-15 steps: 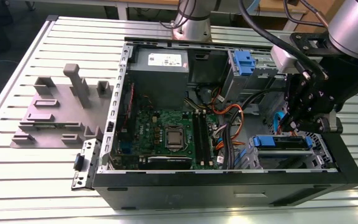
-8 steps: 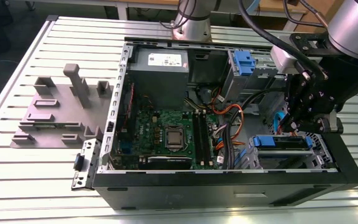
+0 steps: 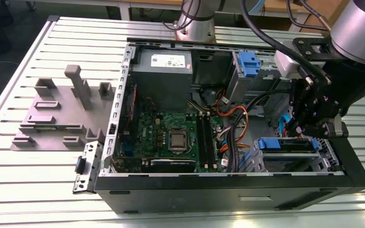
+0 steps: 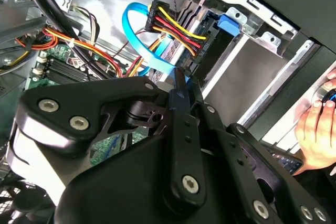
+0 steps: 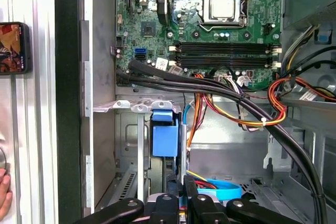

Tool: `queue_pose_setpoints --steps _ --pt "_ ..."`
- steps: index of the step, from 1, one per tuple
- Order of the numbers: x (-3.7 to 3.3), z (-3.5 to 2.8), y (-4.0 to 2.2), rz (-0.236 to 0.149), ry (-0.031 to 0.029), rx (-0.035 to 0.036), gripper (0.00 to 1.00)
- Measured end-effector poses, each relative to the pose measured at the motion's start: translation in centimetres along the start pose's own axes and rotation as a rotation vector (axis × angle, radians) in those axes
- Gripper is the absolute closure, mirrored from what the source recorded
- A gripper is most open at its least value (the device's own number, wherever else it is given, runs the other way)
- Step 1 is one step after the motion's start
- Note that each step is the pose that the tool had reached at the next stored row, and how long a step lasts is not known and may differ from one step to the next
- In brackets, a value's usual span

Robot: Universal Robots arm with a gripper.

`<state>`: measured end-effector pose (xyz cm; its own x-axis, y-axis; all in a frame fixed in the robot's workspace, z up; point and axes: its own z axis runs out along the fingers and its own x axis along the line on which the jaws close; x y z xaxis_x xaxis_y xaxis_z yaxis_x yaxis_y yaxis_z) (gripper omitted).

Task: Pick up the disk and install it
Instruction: 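Insert the second disk wire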

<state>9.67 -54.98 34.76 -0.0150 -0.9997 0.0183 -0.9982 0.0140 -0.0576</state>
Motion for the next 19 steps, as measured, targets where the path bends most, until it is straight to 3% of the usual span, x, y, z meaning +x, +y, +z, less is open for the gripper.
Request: queue_pose_setpoints --steps 2,8,13,17,19 --pt "0.00 0.06 0.15 -0.002 0.0038 0.0081 0.84" --pt "0.01 0.17 0.71 -0.004 0.0066 0.0398 0.84" --pt "0.00 0.60 0.85 -0.005 0.0062 0.0469 0.84" --pt "0.02 0.71 0.97 -0.010 0.0055 0.0592 0.84" --pt "0.03 0.84 1.02 -0.013 0.0051 0.0615 0.84"
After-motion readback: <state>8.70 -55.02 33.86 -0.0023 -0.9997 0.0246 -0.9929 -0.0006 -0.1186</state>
